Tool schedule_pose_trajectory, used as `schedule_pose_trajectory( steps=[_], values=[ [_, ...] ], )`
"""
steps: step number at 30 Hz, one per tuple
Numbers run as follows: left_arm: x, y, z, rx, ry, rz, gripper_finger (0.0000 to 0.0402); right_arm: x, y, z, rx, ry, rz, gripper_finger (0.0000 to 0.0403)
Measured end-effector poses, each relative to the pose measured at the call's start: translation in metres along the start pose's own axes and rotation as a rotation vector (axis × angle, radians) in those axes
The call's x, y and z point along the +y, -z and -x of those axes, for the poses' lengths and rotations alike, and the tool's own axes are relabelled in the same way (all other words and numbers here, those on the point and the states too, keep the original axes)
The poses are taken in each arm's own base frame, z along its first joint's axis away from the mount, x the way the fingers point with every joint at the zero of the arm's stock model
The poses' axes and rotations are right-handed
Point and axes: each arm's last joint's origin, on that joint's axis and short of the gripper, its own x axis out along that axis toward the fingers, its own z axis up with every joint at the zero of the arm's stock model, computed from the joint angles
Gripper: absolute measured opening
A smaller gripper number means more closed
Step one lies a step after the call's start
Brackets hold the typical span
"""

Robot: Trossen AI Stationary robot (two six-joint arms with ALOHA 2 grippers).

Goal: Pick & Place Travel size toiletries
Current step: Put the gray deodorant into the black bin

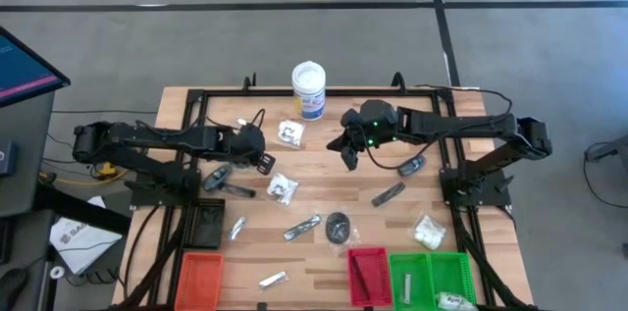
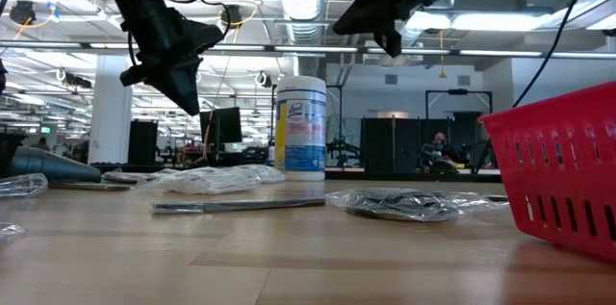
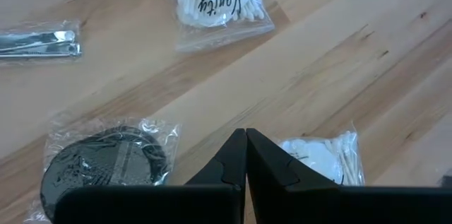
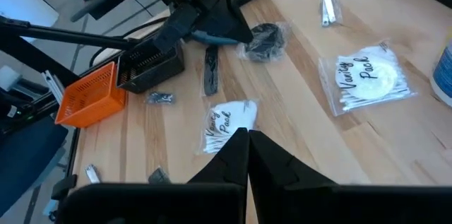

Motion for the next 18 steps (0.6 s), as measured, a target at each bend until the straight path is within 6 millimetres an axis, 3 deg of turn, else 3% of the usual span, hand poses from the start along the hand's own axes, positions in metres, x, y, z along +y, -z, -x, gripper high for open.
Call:
schedule_pose_trajectory(
  steps=[18],
  values=[
    [-0.0031, -0.0036, 0.0013, -0.001, 0.064, 0.037, 0.0001, 0.0001, 0.0, 0.0, -0.001, 0.001, 0.0, 0.0]
  ],
)
